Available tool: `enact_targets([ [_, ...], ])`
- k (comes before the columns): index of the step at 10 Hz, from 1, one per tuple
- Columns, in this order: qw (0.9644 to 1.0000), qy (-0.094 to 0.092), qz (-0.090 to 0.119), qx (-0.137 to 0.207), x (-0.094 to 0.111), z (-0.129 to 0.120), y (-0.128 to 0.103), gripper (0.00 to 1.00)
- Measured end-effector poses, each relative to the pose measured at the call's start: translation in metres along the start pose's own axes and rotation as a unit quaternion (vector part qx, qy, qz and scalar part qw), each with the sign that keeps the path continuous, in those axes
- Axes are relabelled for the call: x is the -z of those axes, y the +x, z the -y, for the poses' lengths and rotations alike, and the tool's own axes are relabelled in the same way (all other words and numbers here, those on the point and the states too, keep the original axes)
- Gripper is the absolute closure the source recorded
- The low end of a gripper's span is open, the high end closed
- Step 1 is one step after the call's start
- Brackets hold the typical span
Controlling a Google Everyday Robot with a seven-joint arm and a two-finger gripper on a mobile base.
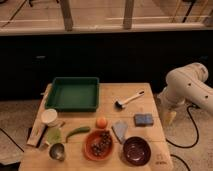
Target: Place sponge in tray
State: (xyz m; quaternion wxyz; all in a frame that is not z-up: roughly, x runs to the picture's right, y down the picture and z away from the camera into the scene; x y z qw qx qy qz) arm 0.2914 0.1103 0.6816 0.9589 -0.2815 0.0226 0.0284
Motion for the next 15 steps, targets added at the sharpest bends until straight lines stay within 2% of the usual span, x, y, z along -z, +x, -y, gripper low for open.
enact_targets([
  [7, 1.0000, -0.001, 0.000, 0.002, -0.004, 0.000, 0.000, 0.20],
  [8, 1.0000, -0.001, 0.000, 0.007, -0.009, 0.001, -0.003, 0.20],
  [10, 0.9998, -0.004, 0.003, 0.021, -0.035, 0.001, -0.016, 0.20],
  [13, 0.9994, -0.007, 0.008, 0.032, -0.043, 0.004, -0.022, 0.20],
  [15, 0.9990, -0.012, 0.011, 0.042, -0.058, 0.005, -0.029, 0.20],
])
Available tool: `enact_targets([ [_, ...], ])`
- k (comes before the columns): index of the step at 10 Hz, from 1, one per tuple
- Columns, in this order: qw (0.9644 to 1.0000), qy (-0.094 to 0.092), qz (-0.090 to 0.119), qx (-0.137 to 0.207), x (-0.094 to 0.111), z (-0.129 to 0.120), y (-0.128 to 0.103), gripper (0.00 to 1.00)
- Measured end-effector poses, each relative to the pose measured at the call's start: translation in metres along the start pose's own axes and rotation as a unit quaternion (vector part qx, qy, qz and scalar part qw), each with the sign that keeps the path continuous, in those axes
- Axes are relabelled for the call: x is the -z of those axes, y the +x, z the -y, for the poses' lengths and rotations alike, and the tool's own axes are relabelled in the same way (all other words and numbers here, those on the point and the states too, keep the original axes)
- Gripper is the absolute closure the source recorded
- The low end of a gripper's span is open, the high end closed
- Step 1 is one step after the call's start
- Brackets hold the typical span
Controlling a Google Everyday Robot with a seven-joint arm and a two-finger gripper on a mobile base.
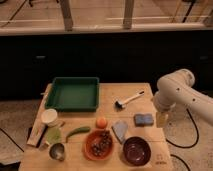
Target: Place sponge in tray
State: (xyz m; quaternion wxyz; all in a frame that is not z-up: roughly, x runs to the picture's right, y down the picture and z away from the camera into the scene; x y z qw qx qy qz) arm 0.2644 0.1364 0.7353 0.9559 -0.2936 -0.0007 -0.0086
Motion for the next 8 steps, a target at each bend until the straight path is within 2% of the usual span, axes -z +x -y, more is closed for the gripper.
enact_targets([
  [8, 0.9996, -0.010, 0.027, -0.005, -0.039, 0.007, -0.007, 0.20],
])
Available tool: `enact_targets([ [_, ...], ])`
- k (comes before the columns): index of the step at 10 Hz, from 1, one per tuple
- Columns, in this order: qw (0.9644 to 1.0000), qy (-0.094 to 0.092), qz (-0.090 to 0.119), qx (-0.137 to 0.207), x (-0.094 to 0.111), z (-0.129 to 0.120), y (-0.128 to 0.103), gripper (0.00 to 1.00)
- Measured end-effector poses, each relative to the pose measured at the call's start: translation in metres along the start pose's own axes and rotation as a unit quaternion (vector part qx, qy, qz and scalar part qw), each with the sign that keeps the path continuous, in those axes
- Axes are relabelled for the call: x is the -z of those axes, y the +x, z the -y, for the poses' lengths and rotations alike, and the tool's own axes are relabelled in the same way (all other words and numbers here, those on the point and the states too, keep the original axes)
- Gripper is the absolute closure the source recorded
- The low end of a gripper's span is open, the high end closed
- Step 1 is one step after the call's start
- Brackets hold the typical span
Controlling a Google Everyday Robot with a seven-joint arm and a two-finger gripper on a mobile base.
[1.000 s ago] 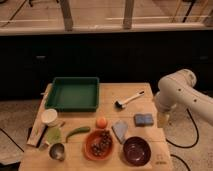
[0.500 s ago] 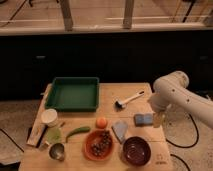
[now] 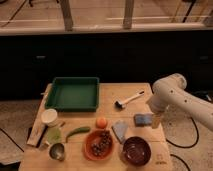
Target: Place sponge in tray
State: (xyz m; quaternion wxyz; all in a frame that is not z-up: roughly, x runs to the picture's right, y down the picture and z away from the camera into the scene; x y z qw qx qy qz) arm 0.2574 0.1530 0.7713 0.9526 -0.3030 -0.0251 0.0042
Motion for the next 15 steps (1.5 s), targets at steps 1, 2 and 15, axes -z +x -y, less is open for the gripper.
enact_targets([
  [1, 1.0000, 0.000, 0.003, -0.003, -0.004, 0.001, 0.000, 0.20],
  [2, 1.0000, -0.001, 0.006, -0.005, -0.007, 0.002, 0.000, 0.20],
  [15, 0.9988, -0.018, 0.041, -0.020, -0.072, 0.013, 0.011, 0.20],
])
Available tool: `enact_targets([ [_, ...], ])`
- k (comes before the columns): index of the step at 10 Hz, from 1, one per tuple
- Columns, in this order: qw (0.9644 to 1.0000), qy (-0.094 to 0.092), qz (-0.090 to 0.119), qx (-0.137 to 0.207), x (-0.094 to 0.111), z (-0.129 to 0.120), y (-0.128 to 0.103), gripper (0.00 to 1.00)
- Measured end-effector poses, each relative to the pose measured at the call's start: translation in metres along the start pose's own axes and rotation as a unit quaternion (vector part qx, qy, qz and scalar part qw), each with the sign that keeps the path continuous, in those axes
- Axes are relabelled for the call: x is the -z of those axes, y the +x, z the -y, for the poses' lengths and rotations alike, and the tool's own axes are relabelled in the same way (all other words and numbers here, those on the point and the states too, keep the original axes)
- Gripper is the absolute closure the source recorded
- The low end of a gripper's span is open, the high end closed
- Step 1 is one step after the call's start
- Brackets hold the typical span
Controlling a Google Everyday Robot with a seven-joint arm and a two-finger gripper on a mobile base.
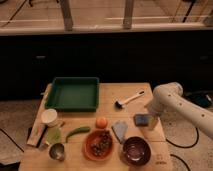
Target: Place sponge in tray
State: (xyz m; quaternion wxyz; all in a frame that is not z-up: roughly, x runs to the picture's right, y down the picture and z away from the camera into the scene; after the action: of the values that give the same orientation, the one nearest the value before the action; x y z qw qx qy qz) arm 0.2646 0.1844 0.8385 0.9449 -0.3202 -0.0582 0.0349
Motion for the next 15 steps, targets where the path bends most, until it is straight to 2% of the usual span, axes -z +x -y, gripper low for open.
enact_targets([
  [6, 1.0000, -0.006, 0.002, 0.003, -0.013, 0.003, 0.003, 0.20],
  [8, 0.9999, -0.008, 0.004, 0.005, -0.016, 0.005, 0.001, 0.25],
  [11, 0.9999, -0.010, 0.005, 0.005, -0.019, 0.006, 0.003, 0.25],
  [13, 0.9999, -0.012, 0.007, 0.004, -0.023, 0.006, 0.005, 0.31],
  [15, 0.9999, -0.014, 0.008, 0.004, -0.026, 0.006, 0.007, 0.31],
])
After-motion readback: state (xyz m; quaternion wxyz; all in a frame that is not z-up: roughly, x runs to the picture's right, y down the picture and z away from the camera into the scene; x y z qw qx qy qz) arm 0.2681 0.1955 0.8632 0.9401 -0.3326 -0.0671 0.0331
